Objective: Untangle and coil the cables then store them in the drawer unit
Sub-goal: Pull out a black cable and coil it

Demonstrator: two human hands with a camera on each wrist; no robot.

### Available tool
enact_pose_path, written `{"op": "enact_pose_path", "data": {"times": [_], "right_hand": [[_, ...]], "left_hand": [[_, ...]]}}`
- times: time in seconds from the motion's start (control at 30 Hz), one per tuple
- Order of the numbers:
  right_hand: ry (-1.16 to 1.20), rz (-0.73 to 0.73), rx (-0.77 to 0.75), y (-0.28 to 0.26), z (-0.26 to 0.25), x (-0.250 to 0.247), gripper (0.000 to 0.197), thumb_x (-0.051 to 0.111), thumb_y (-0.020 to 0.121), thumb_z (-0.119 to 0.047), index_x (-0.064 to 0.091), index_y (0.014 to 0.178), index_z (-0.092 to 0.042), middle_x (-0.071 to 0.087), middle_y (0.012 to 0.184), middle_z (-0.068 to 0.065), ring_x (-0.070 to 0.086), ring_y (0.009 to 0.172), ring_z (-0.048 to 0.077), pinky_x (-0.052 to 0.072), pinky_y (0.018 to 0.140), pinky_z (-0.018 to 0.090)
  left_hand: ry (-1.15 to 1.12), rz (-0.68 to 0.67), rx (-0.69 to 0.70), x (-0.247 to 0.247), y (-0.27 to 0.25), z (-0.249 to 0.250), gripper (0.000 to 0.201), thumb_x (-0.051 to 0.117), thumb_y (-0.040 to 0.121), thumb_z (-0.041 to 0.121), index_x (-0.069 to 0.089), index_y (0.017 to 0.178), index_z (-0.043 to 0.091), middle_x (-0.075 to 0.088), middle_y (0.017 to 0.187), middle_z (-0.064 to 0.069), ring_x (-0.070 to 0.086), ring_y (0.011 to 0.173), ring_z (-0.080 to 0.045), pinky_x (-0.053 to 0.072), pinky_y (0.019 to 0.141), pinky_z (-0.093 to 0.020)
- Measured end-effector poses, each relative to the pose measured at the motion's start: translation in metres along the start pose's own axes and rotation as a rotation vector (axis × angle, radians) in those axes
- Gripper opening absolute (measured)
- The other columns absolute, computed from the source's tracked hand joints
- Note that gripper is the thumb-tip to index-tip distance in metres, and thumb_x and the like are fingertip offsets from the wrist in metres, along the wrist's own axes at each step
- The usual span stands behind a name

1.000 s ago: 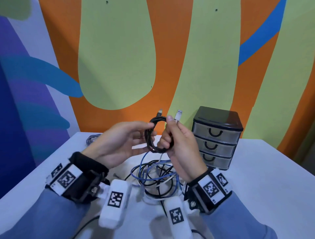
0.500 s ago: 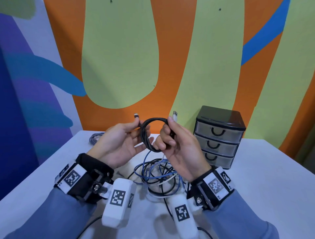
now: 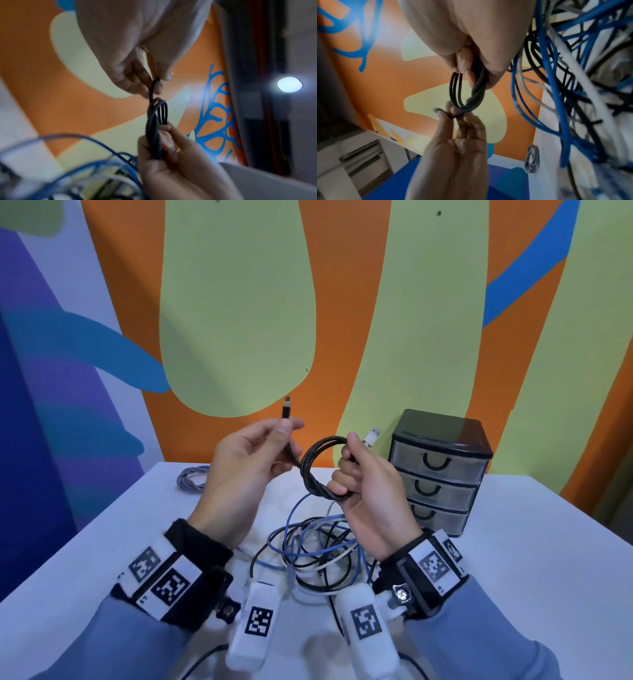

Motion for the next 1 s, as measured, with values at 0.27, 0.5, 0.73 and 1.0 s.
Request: {"op": "enact_pose_path", "data": {"times": [0.27,0.5,0.73,1.0], "right_hand": [[-0.208,0.108,-0.11,0.002,-0.014,-0.016,0.029,0.056,0.109,-0.029,0.055,0.086,-0.01,0.021,0.062,-0.006,0.02,0.053,0.01,0.025,0.046,0.02],[-0.068,0.019,-0.013,0.003,-0.012,-0.009,0.029,0.066,0.102,-0.034,0.059,0.086,-0.011,0.023,0.064,-0.003,0.023,0.051,0.01,0.025,0.047,0.021],[-0.137,-0.15,0.036,-0.007,-0.013,0.01,0.036,0.066,0.101,-0.033,0.048,0.074,-0.019,0.025,0.06,-0.003,0.025,0.049,0.012,0.035,0.047,0.022],[0.211,-0.002,0.007,0.002,-0.012,-0.006,0.032,0.056,0.107,-0.029,0.049,0.079,-0.016,0.025,0.057,-0.006,0.029,0.047,0.009,0.046,0.06,0.025]], "left_hand": [[0.208,-0.15,0.102,0.006,-0.004,0.015,0.019,0.072,0.095,0.002,0.079,0.112,0.009,0.082,0.105,-0.007,0.078,0.101,-0.021,0.059,0.098,-0.027],[0.025,-0.163,-0.056,0.01,0.0,-0.013,0.014,0.062,0.104,0.016,0.07,0.114,0.014,0.079,0.102,-0.009,0.073,0.096,-0.018,0.058,0.085,-0.027],[-0.274,-0.072,-0.288,0.011,0.0,-0.047,0.019,0.057,0.104,0.005,0.072,0.113,-0.001,0.072,0.09,-0.009,0.06,0.08,-0.013,0.053,0.078,-0.021],[-0.389,0.175,-0.147,-0.025,0.01,-0.037,0.011,0.058,0.106,0.007,0.068,0.11,0.003,0.073,0.086,-0.007,0.054,0.073,-0.011,0.05,0.07,-0.018]]}}
Point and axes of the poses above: each hand's wrist, its own y-axis towards the middle knuckle, its own x-axis out of the palm, z = x × y, the point moved 9 cm from there along y, towards the middle knuckle
